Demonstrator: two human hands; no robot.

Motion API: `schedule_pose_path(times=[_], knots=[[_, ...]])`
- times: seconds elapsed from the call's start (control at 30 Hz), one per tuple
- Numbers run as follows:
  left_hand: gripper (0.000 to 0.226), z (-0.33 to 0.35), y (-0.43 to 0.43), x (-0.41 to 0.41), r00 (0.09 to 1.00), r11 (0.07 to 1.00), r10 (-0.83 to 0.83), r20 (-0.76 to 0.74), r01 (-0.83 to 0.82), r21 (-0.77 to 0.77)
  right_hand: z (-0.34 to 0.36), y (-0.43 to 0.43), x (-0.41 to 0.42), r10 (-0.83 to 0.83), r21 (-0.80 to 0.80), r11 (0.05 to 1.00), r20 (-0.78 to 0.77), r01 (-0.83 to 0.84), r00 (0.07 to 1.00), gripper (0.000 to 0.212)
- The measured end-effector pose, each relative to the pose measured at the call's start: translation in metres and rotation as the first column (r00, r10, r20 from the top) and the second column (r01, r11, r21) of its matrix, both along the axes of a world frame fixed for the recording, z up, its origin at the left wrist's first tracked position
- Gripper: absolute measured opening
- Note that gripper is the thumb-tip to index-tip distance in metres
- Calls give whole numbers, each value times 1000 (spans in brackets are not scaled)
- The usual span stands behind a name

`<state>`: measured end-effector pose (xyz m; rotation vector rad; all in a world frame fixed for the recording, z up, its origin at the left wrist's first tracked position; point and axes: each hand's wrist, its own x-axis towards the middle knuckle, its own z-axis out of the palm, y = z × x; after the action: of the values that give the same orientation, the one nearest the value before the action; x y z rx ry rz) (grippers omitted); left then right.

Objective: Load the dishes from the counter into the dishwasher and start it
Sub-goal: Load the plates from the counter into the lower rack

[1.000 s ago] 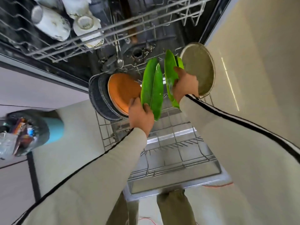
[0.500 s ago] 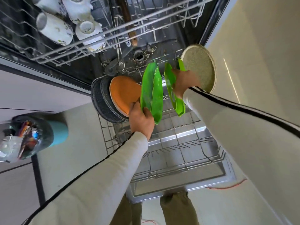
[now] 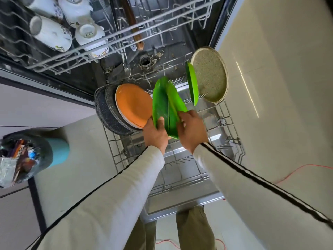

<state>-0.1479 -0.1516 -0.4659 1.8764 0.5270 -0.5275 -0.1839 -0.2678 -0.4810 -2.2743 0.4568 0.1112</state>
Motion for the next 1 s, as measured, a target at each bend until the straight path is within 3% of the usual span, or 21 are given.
schedule_pose_path(times=[0.07, 0.13, 0.27, 0.33, 0.4, 0.43, 0.47, 0.5, 0.57, 0.63, 0.7, 0.73, 0.8, 0.83, 0.9, 1.0], knots=[[35, 8, -1, 1, 994, 988, 84, -76, -93, -124, 6, 9, -7, 172, -40, 984, -12, -173, 985, 37], [25, 23, -2, 4, 974, 957, 178, -139, -204, -205, 9, 14, -10, 278, -60, 958, -25, -279, 960, 41], [8, 17, 16, 1, 934, 930, 251, -255, -306, -203, 22, 6, -16, 431, -67, 901, 17, -429, 902, 40], [15, 16, 25, 4, 935, 939, 219, -280, -281, -201, 26, -8, -18, 249, -257, 938, 39, -231, 968, 43], [26, 14, 32, 9, 944, 949, 189, -269, -246, -197, 19, -35, -14, -48, -357, 933, -235, -40, 971, 65], [28, 15, 35, 11, 949, 951, 181, -257, -236, -200, 15, -46, -11, -109, -231, 973, -425, 8, 899, 71], [29, 16, 38, 14, 954, 953, 173, -244, -225, -205, 14, -54, -10, -92, -21, 995, -555, 97, 827, 65], [29, 18, 40, 17, 958, 953, 167, -231, -218, -213, 14, -59, -9, -45, 189, 960, -625, 208, 779, 51], [23, 18, 46, 24, 967, 948, 159, -201, -206, -241, 20, -66, -7, -22, 370, 874, -616, 314, 787, 23], [10, 16, 51, 28, 977, 955, 162, -136, -190, -229, 29, -69, -3, -112, 385, 862, -491, 331, 864, 19], [9, 11, 56, 32, 991, 985, 132, 5, -131, -114, 35, -65, 4, -237, 239, 916, -324, 322, 916, 27], [16, 7, 59, 33, 993, 996, 93, 72, -91, -27, 35, -61, 9, -259, 47, 959, -246, 278, 934, 33], [30, 9, 58, 34, 985, 992, -27, 169, 5, 128, 34, -54, 19, -219, -316, 937, -196, 150, 956, 36], [35, 13, 55, 35, 977, 984, -83, 198, 49, 172, 36, -51, 25, -193, -407, 909, -212, 93, 958, 33], [43, 18, 49, 37, 962, 979, -143, 231, 102, 178, 34, -45, 38, -119, -484, 875, -254, -20, 960, 29], [55, 20, 41, 39, 946, 983, -175, 273, 154, 96, 20, -35, 57, -22, -513, 854, -199, -85, 980, 44]])
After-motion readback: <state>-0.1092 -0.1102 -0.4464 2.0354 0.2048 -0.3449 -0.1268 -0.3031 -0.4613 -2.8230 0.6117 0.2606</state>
